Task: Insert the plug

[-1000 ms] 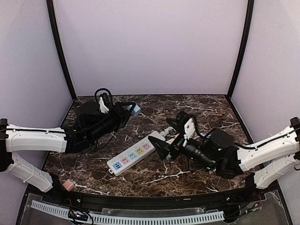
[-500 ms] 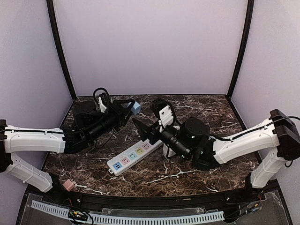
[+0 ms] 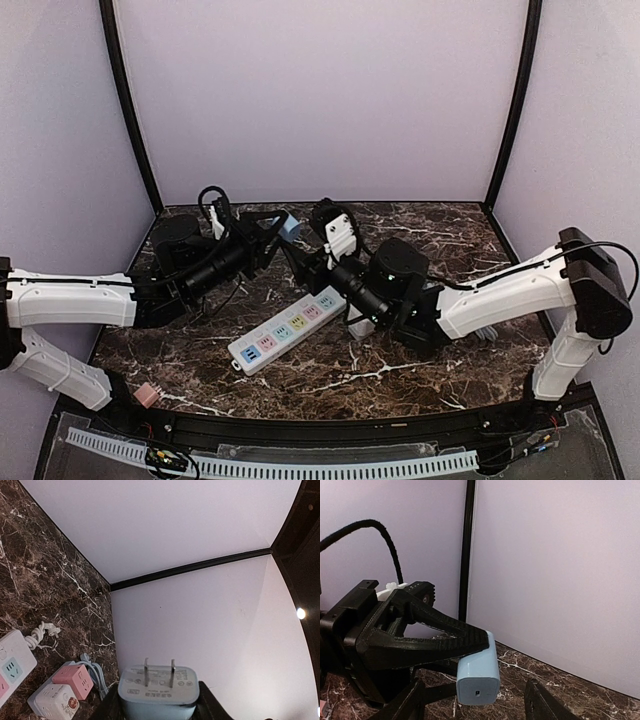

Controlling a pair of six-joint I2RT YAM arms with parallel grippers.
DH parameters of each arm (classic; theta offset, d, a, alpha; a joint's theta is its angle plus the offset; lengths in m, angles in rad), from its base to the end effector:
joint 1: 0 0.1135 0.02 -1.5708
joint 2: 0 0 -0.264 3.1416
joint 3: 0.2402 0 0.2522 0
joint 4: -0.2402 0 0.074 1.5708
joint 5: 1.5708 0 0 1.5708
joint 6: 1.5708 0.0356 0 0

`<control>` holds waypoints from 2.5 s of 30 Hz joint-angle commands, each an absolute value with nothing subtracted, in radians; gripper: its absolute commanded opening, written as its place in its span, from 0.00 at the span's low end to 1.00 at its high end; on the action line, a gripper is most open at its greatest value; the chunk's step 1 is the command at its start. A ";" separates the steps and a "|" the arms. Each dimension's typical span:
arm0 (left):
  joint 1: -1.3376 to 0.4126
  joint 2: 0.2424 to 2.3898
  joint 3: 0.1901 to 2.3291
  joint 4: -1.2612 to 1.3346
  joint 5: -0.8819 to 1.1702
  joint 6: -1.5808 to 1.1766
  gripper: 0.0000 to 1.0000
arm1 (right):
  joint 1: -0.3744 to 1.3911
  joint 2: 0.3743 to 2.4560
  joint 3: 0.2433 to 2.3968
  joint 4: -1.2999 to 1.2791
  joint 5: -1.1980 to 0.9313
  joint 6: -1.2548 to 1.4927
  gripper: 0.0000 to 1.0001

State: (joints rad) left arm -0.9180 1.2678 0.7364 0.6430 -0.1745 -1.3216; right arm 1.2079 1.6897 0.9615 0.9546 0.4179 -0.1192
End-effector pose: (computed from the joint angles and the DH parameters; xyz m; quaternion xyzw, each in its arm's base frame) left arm 0.1818 -0.2276 0.3052 -0.1967 0.6375 -0.6430 0.3760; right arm 0.1477 0.3482 0.2813 -0.2473 0.5799 0.2859 0.7217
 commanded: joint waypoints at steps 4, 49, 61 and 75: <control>-0.912 1.282 0.726 0.699 -0.139 -1.338 0.01 | 1.177 1.726 1.010 0.960 0.391 -0.108 0.59; -0.912 1.295 0.673 0.834 -0.107 -1.229 0.99 | 1.143 1.669 1.058 0.759 0.355 -0.183 0.00; -0.912 1.114 0.500 0.795 -0.209 -0.876 0.99 | 1.041 1.439 1.035 0.502 0.278 -0.261 0.00; -0.912 0.992 0.437 0.476 -0.304 -0.507 0.99 | 0.996 1.446 1.254 0.063 0.018 -0.479 0.00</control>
